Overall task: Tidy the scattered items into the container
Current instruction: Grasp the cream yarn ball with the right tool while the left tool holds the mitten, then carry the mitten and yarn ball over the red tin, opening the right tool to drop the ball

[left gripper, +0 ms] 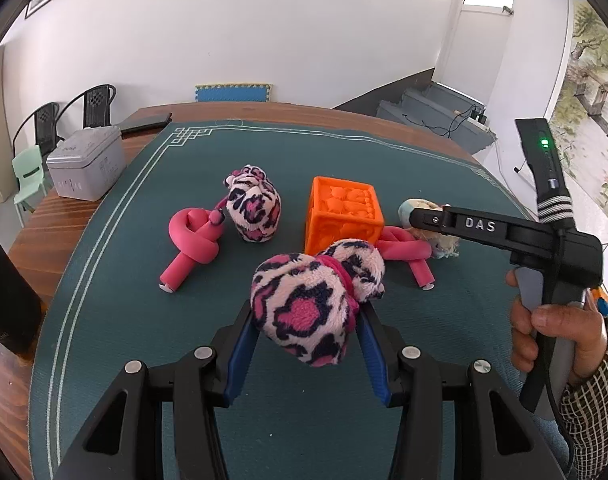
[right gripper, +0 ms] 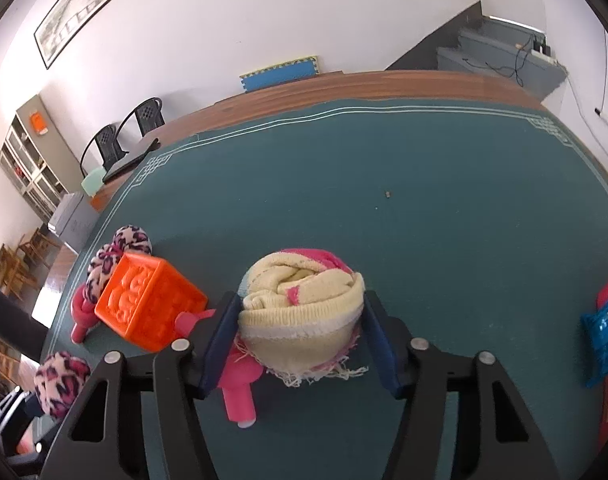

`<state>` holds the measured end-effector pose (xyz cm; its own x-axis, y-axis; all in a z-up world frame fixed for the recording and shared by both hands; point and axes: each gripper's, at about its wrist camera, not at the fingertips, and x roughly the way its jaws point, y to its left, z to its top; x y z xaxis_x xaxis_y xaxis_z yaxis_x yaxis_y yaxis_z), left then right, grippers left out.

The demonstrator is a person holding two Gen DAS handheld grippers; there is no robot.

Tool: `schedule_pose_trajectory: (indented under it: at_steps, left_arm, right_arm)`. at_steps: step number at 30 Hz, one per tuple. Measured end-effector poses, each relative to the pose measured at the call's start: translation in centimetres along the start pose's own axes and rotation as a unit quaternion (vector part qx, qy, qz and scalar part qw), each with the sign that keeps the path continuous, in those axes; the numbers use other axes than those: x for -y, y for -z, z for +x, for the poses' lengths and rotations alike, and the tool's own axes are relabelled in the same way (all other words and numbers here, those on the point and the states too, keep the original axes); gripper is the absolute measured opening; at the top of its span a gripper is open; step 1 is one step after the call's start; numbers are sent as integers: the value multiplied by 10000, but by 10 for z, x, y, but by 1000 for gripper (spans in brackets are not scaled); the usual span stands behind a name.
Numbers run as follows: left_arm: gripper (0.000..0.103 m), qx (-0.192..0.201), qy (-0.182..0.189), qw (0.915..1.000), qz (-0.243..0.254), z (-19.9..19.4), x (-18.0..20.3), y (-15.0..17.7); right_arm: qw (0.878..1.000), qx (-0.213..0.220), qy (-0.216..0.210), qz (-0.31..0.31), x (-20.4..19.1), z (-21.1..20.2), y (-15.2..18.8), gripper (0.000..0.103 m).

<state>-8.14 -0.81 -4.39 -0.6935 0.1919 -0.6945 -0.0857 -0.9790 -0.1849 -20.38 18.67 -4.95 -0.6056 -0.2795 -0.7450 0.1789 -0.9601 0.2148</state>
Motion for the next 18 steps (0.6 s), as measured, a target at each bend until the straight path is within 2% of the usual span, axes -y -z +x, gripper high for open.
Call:
schedule_pose_trajectory:
  at_steps: [6, 10, 18]
  left_arm:
    - [50, 27, -2, 10000, 35, -1, 1, 0]
    - [50, 37, 8, 9999, 96, -2, 6, 2]
    - [50, 91, -15, 9997, 219, -6, 20, 3]
  right_arm:
    - [9998, 220, 4, 22, 5, -27, 12, 61]
    - [9988, 469, -19, 110, 17, -62, 20, 61]
    - [9925, 1110, 222, 452, 73, -157, 49, 61]
